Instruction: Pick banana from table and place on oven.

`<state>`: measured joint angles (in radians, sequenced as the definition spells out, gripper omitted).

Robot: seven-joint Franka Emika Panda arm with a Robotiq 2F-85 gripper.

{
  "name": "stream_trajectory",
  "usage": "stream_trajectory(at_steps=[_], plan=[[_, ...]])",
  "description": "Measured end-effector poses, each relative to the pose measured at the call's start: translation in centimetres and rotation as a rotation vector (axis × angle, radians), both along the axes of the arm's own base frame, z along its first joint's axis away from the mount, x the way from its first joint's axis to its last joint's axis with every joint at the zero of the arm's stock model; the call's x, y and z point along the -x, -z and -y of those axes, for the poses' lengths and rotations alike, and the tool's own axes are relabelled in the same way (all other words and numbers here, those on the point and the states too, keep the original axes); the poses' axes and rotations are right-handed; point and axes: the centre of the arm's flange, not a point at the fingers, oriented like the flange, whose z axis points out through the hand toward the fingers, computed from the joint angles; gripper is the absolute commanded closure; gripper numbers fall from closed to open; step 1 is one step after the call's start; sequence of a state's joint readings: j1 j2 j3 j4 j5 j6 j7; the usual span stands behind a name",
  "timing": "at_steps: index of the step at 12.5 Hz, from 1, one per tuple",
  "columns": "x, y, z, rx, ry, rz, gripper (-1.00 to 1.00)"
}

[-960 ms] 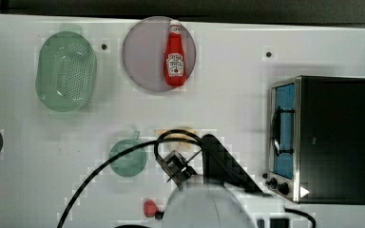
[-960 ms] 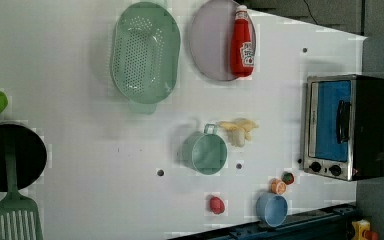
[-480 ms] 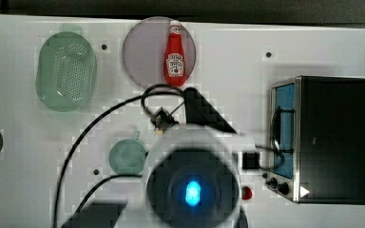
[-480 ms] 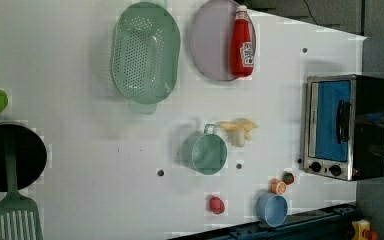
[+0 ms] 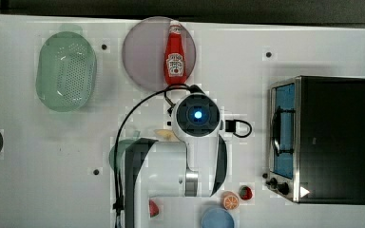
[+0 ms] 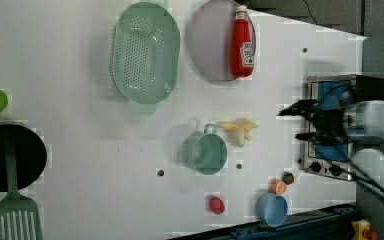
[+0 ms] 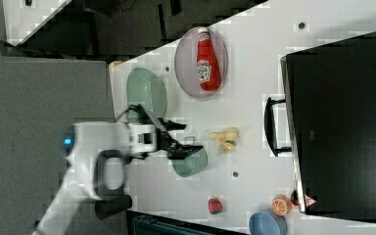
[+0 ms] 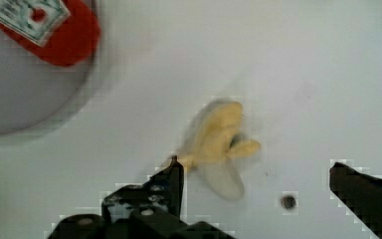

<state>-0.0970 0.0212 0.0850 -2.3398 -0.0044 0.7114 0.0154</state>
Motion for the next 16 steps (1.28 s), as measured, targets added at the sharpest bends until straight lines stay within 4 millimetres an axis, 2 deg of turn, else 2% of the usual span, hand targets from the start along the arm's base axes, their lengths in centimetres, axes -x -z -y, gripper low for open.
stream_trajectory(at_steps=[2,4,8,11,12,14,16], plan=[[1.1,5.1,0.2,-0.002,0.000,-0.027,-1.00],[2.3,8.8,0.5,-0.007,0.007,-0.022,-1.00],[2.5,13.0,-0.4,-0.023,0.002,-0.048,-1.00],[3.0,15.8,-2.0,-0.046,-0.003,-0.057,-1.00],[3.0,16.1,-2.3,-0.045,-0.007,-0.039,-0.93],[2.3,16.0,-2.1,-0.037,-0.024,0.046,-0.43],[2.1,16.7,-2.3,-0.047,-0.025,0.048,0.05]])
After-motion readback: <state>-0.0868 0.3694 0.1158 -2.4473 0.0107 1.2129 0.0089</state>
